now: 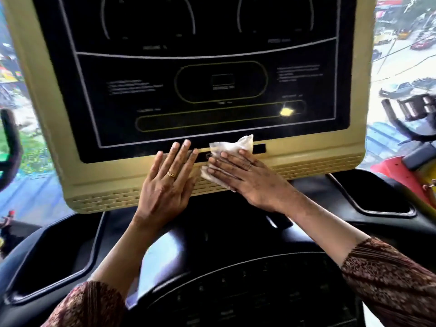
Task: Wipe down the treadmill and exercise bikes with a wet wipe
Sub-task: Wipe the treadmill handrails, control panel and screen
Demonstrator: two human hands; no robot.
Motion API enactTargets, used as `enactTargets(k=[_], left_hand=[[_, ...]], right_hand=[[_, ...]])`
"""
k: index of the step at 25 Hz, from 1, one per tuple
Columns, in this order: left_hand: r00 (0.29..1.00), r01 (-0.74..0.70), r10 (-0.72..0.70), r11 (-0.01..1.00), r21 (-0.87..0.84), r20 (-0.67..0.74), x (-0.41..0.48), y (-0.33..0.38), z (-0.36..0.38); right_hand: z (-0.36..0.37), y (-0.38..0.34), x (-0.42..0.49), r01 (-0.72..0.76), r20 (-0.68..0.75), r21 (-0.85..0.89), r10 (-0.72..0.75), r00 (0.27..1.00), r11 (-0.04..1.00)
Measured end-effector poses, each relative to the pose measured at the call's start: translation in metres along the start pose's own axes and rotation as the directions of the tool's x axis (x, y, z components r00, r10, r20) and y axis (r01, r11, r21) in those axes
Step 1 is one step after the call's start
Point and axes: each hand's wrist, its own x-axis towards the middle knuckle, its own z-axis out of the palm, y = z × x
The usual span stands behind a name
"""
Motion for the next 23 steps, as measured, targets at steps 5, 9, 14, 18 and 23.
enactTargets(k=[5, 9, 14, 18, 23], left_hand=[[0.997, 0.082, -0.082, 0.997, -0.011, -0.012, -0.039, -0.065, -0.027], [0.998, 0.057, -0.058, 0.997, -0.059, -0.025, -0.044, -0.08, -0.03], [0.998, 0.052, -0.054, 0.998, -0.043, -0.042, -0.045, -0.078, -0.028], [0.997, 0.054, -0.056, 0.998, -0.042, -0.055, -0.046, -0.077, -0.027], [0.996, 0.063, -0.067, 0.996, -0.064, -0.063, -0.045, -0.08, -0.03]], right_hand=[[-0.006, -0.072, 0.073, -0.012, -0.024, 0.011, 0.012, 1.0, 1.0], [-0.008, -0.094, 0.094, -0.071, -0.039, 0.037, 0.072, 0.997, 0.997], [-0.003, -0.081, 0.05, -0.813, 0.145, 0.292, 0.817, 0.558, 0.503], [-0.006, -0.147, 0.098, -0.69, 0.114, 0.367, 0.706, 0.699, 0.624], [-0.016, -0.079, 0.11, -0.622, -0.115, 0.189, 0.646, 0.755, 0.76]])
